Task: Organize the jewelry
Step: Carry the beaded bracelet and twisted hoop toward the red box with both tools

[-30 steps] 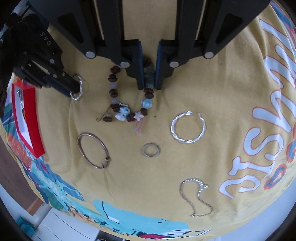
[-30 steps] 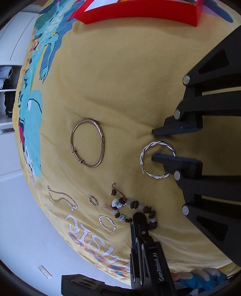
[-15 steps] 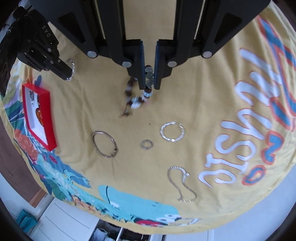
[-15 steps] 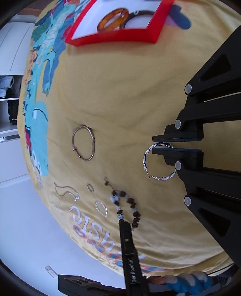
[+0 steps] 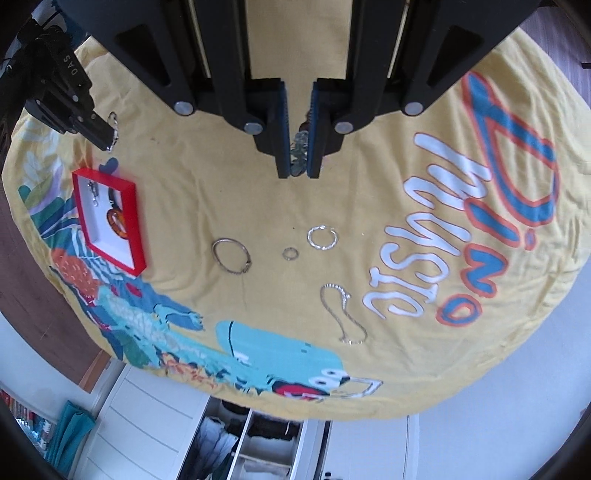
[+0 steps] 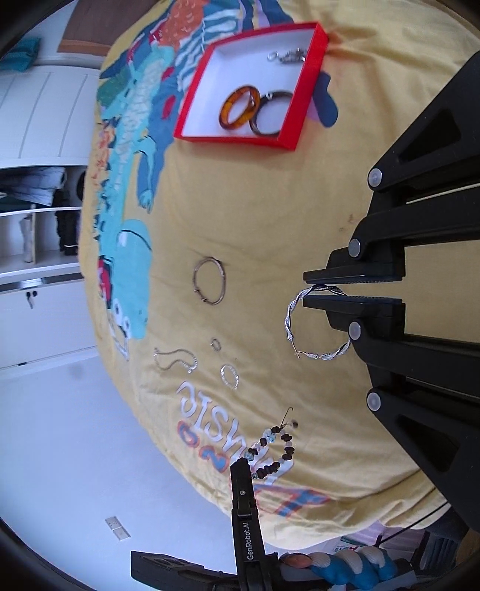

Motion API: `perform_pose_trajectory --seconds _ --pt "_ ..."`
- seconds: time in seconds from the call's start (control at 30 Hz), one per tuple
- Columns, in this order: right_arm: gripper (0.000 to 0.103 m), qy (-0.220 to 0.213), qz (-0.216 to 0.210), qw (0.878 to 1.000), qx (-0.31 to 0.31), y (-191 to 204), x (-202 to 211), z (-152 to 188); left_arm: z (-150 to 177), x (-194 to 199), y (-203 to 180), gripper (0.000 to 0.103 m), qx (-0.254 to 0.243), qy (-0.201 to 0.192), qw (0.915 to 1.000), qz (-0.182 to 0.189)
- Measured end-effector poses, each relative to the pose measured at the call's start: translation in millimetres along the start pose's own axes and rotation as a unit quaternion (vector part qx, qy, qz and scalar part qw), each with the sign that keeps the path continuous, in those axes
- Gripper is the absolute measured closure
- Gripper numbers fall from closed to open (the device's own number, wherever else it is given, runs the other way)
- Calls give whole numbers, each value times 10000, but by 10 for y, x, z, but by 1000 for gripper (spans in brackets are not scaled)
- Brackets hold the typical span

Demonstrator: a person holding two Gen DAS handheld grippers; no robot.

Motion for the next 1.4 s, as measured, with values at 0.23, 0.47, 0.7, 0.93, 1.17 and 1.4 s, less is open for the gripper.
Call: perform_pose_trajectory --seconds 0.23,0.47,0.7,0.93,1.17,1.4 --pt "98 -334 14 9993 -141 -108 372 61 4 330 -163 95 -151 -218 9996 -36" --pt "98 -739 236 9960 -447 -536 766 -21 -171 489 -540 95 -367 -383 9984 187" --pt "98 -1042 629 9891 -832 -1130 1051 -139 -472 506 -1157 95 -849 -495 9941 460" --pt "98 -1111 990 9821 -1156 -1711 1119 -251 -698 333 -1714 95 -1237 -433 9884 773" --pt "98 -1011 1172 9799 -1262 -2139 887 -492 -1074 -85 -2263 95 -1578 -302 9816 1033" --pt "98 -887 1281 9798 -1255 -2520 453 -915 -1635 -688 -2738 95 -1767 -260 9766 1198"
Point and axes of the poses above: each gripper's, at about its wrist camera, not at the fingertips, and x roughly against the way its jaws point, y to its left, z to its underside, the point moved 1 cm from there along -x, roughly the way its jaws point, and after that the axes turned 13 degrees about -x, right-handed, at the moved point
